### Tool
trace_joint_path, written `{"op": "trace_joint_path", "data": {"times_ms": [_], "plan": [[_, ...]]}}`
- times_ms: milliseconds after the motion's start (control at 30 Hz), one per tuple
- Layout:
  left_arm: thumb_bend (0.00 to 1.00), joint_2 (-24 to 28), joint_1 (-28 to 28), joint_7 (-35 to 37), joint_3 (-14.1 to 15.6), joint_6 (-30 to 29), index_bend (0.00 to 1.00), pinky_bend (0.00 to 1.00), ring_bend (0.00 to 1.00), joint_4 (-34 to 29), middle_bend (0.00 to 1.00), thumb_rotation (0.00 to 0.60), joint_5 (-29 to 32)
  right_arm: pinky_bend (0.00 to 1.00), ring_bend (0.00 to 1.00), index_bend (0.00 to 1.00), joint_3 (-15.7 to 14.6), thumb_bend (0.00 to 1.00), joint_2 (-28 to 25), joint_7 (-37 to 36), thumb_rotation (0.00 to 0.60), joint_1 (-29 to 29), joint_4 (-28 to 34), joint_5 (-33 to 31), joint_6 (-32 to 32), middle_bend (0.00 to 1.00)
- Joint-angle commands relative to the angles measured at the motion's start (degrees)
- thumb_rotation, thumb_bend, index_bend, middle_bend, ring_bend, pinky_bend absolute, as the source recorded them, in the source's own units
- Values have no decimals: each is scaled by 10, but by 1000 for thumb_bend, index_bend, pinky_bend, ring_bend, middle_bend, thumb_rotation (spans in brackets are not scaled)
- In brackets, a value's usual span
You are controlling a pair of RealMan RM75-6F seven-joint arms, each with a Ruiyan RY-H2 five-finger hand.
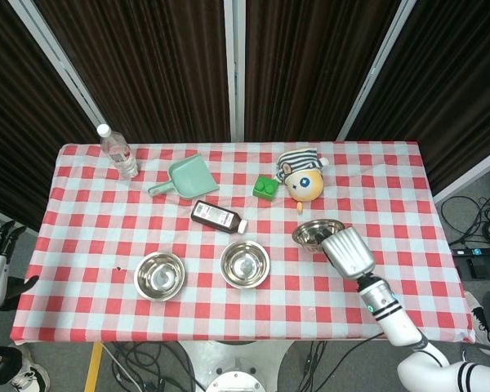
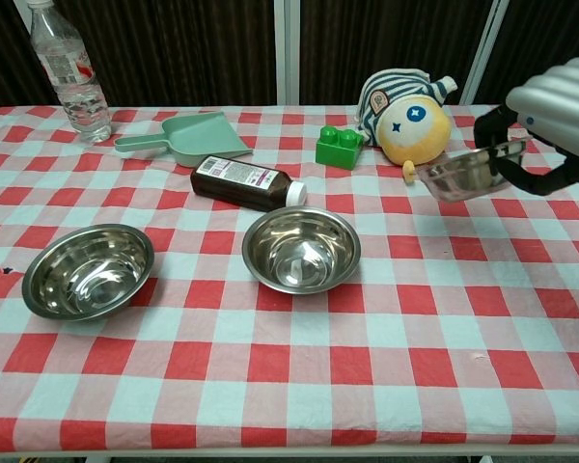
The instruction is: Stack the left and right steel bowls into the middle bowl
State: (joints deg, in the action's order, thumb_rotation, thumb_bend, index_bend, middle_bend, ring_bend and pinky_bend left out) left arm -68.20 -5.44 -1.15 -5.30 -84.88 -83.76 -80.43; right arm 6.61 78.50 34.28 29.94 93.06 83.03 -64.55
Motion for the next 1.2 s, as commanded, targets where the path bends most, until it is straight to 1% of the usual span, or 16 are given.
{"op": "trace_joint_path", "data": {"times_ms": [33, 167, 333, 733, 900, 967, 1033, 1100, 1167, 1200], "plan": [[123, -2, 1, 2, 1, 2, 199, 234, 159, 4, 194, 600, 2, 891, 908, 660, 11, 470, 4, 24, 600, 20, 24, 6, 8, 588], [123, -5, 2, 2, 1, 3, 199, 234, 159, 11, 194, 600, 5, 891, 908, 661, 13, 470, 19, 51, 600, 39, 51, 14, 22, 588], [123, -8, 2, 2, 0, 4, 198, 234, 159, 16, 194, 600, 6, 891, 908, 661, 8, 469, 50, 80, 600, 57, 64, 9, 39, 588], [124, -17, 6, 14, -2, 10, 198, 234, 159, 48, 194, 600, 17, 891, 908, 661, 7, 469, 122, 113, 600, 93, 40, -8, 64, 588], [124, -20, 6, 19, -1, 12, 199, 234, 159, 56, 194, 600, 17, 891, 908, 667, 10, 456, 144, 124, 600, 107, 19, -27, 80, 574], [123, -20, 6, 21, -1, 12, 199, 233, 159, 59, 194, 600, 17, 891, 908, 657, 8, 422, 150, 129, 600, 113, 12, -36, 87, 560], [124, -20, 7, 23, -2, 12, 199, 233, 159, 61, 194, 600, 18, 891, 908, 634, 6, 366, 151, 128, 600, 117, 9, -40, 94, 541], [123, -21, 7, 25, -2, 13, 199, 234, 159, 62, 194, 600, 18, 891, 908, 563, 3, 206, 147, 128, 600, 121, 12, -46, 102, 497], [123, -21, 7, 26, -2, 14, 199, 234, 160, 63, 194, 600, 18, 891, 908, 467, 0, 90, 137, 130, 600, 125, 21, -54, 113, 464], [123, -21, 7, 27, -2, 15, 198, 233, 159, 63, 194, 600, 18, 891, 907, 413, -2, 54, 131, 132, 600, 127, 27, -60, 117, 444]]}}
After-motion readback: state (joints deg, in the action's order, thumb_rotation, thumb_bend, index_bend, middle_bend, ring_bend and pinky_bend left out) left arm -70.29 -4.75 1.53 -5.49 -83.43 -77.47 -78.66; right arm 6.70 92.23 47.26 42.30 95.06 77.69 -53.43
